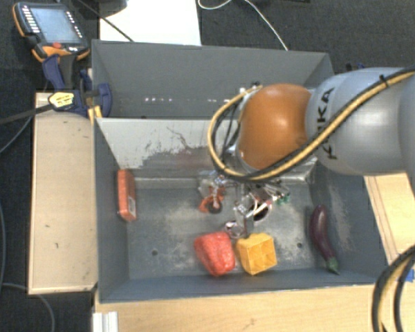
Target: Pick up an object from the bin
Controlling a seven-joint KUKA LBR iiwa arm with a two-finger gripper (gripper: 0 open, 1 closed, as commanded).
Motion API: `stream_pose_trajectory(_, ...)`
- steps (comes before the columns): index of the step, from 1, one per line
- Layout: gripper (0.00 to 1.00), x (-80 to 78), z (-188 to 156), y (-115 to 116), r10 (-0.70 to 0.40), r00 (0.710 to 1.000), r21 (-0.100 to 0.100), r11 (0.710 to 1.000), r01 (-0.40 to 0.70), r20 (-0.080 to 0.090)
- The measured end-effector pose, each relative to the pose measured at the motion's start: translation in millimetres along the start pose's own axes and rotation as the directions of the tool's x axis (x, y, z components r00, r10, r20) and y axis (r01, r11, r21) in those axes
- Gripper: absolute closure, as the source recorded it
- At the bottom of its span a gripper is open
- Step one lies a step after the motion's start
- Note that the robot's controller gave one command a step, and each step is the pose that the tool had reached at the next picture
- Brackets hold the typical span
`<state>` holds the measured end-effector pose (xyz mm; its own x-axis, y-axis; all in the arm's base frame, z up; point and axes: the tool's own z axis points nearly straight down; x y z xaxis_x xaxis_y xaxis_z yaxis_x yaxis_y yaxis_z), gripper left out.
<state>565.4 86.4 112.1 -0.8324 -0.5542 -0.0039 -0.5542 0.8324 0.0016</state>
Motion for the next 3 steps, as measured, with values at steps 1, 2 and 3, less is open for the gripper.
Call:
stream_pose_trajectory(1,0.00,-14.4,34.5,-12.8,-0.237,0.972,0.004,0.972,0.237,0.006)
stream_pose_trajectory(2,1.00,29.3,39.1,-78.8,0.179,0.984,0.001,0.984,-0.179,0.004)
stream_pose_trajectory(3,1.00,29.0,39.4,-78.1,0.178,0.984,0.001,0.984,-0.178,0.003)
